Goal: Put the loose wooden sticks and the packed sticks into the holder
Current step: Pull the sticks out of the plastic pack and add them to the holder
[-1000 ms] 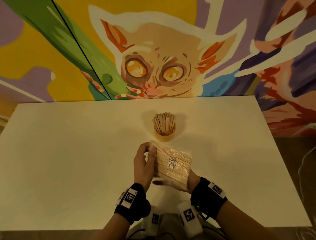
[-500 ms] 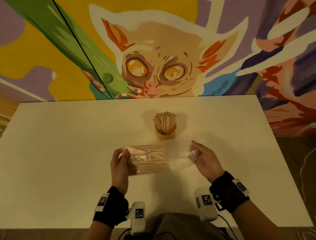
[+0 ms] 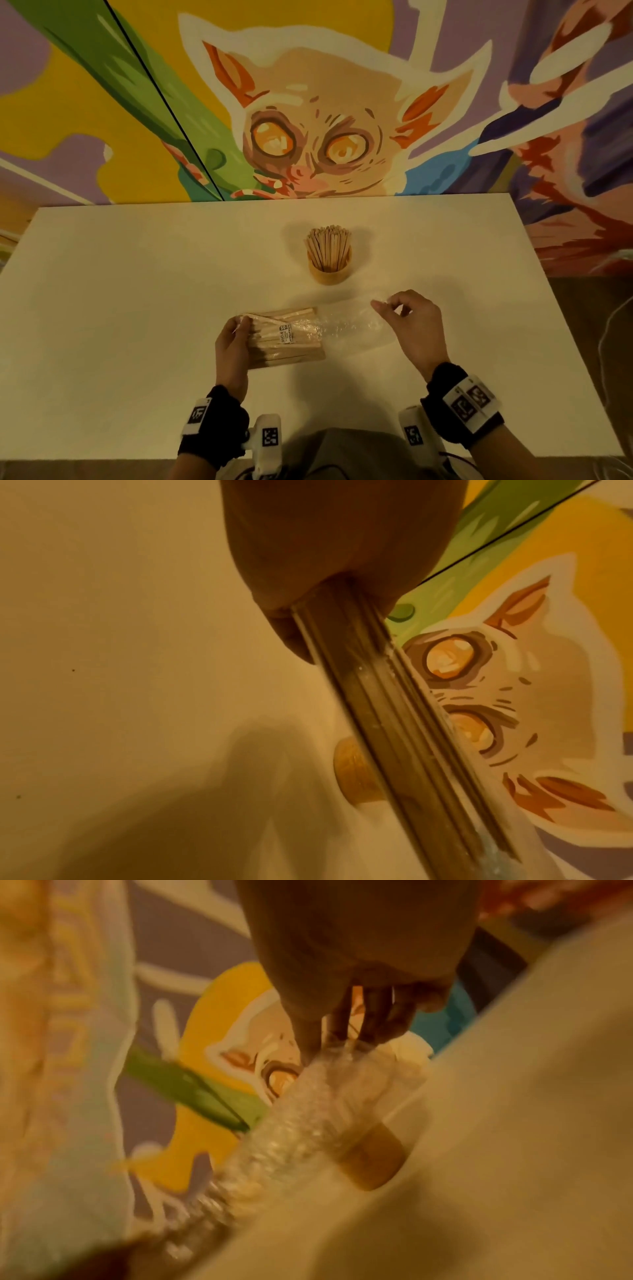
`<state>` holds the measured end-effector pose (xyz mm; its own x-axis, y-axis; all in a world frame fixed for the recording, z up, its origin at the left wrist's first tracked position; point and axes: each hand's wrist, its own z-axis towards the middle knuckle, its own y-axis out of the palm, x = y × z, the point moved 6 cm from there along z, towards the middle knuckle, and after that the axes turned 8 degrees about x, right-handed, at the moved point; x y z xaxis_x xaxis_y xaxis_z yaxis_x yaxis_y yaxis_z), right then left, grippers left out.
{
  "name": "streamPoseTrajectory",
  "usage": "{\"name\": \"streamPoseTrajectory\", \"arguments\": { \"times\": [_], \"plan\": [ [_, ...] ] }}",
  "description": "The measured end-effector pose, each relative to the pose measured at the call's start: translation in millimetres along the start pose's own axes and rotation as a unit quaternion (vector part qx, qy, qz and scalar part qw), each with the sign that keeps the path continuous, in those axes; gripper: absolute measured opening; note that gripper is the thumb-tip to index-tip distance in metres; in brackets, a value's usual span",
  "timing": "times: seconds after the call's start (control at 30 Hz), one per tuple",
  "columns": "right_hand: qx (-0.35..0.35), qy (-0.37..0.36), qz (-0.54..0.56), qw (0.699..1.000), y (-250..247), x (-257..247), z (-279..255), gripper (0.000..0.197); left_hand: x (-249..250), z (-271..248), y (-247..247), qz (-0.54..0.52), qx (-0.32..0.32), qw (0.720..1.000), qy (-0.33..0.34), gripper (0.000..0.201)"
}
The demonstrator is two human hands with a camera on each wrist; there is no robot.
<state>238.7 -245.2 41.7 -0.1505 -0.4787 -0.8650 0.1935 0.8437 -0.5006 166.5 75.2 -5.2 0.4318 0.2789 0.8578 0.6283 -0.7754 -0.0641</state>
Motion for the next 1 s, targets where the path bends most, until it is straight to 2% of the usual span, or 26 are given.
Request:
{"name": "streamPoseTrajectory", "arguments": {
  "times": [0.07,0.1,0.2,0.33,0.47,0.6,0.7,0.87,1.0],
  "plan": [
    [0.011,-0.069,-0.061,0.996,-1,-7,0,0.015,3,-1,0,0.006,0.007,1.000,0.012,0.022],
    [0.012,-0.067,-0.049,0.997,-2,-7,1,0.013,4,-1,0,0.008,0.011,1.000,0.017,0.020],
    [0.000,-0.008,0.036,0.999,-3,-5,6,0.020,8,1,-2,0.017,0.025,0.999,0.029,0.020],
    [-0.067,0.011,0.031,0.997,5,-8,6,0.032,14,1,-3,0.006,0.040,0.998,0.042,0.021],
    [-0.103,0.011,0.035,0.994,6,-8,6,0.012,13,0,-5,-0.010,0.045,0.998,0.046,0.022],
    [-0.103,0.040,0.106,0.988,1,-6,7,0.009,10,-2,-6,-0.010,0.041,0.998,0.049,0.022],
    [-0.096,0.047,0.144,0.984,2,-11,2,0.017,9,-5,-4,-0.013,0.041,0.998,0.046,0.023],
    [-0.158,0.120,0.187,0.962,7,-4,-11,0.017,10,-3,-7,-0.015,0.044,0.998,0.047,0.022],
    [-0.184,0.195,0.250,0.930,14,4,-18,0.015,11,-3,-6,-0.017,0.043,0.998,0.047,0.022]
  ]
}}
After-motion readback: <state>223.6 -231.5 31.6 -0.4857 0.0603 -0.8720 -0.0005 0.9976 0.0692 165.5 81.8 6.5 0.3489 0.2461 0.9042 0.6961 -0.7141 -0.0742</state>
